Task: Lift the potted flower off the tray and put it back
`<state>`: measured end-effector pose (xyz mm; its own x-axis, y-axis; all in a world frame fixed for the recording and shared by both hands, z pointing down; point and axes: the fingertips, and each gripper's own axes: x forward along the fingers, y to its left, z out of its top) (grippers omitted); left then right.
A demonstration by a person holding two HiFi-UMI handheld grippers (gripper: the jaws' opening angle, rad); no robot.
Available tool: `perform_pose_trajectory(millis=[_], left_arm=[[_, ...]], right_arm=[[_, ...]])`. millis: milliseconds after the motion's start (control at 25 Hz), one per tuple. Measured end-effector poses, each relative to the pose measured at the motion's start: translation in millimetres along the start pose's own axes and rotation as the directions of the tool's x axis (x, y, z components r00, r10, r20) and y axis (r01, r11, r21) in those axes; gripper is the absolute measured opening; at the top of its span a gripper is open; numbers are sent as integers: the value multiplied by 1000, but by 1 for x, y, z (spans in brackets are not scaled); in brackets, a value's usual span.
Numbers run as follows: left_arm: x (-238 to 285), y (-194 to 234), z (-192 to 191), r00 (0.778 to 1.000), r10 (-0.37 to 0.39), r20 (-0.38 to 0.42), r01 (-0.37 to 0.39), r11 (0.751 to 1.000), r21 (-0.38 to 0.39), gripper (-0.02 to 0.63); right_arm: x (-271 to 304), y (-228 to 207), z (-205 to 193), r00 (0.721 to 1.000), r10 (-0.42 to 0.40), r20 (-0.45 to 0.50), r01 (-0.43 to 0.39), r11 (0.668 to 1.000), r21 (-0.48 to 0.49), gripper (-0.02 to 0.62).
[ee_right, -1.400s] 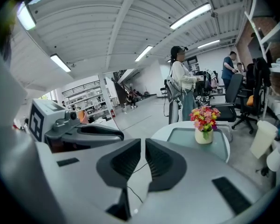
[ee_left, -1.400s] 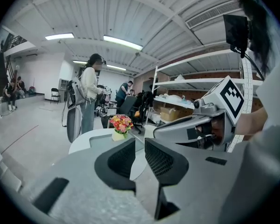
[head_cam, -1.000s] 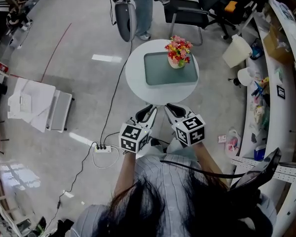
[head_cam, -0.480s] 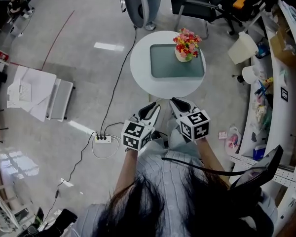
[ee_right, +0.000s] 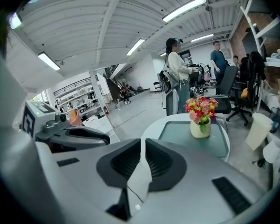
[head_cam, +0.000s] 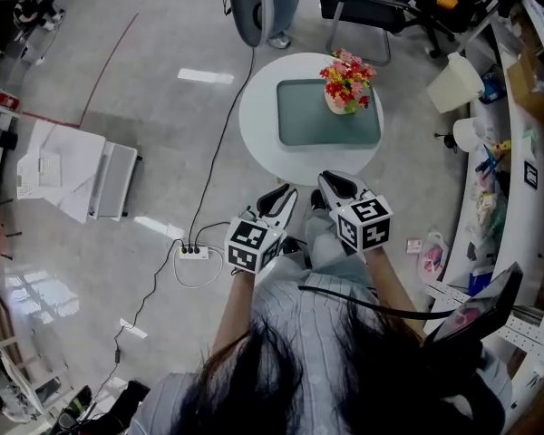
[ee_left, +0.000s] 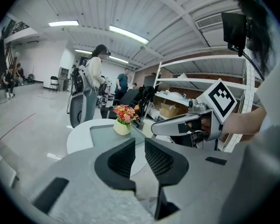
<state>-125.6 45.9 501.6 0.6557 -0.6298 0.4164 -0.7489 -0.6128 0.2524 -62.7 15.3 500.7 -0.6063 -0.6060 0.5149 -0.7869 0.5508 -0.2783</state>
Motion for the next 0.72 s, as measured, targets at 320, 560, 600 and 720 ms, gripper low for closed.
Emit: perform_pose_trajectory(millis=[320, 560, 600, 720], left_arm=[[55, 7, 12, 998, -43, -47, 43, 999, -3, 64], [99, 19, 20, 993, -71, -89, 70, 997, -11, 64], [105, 22, 22, 993, -74, -94, 73, 997, -13, 64], [124, 29, 24, 990, -79, -117, 79, 997, -13, 64]], right_arm=[[15, -57, 11, 999, -37, -28, 37, 999, 27, 46], [33, -96, 23, 998, -40, -45, 42, 999, 35, 46], [36, -102, 24, 998, -42, -49, 43, 998, 34, 46], [43, -122, 24, 996, -56, -66, 58, 998, 28, 46]])
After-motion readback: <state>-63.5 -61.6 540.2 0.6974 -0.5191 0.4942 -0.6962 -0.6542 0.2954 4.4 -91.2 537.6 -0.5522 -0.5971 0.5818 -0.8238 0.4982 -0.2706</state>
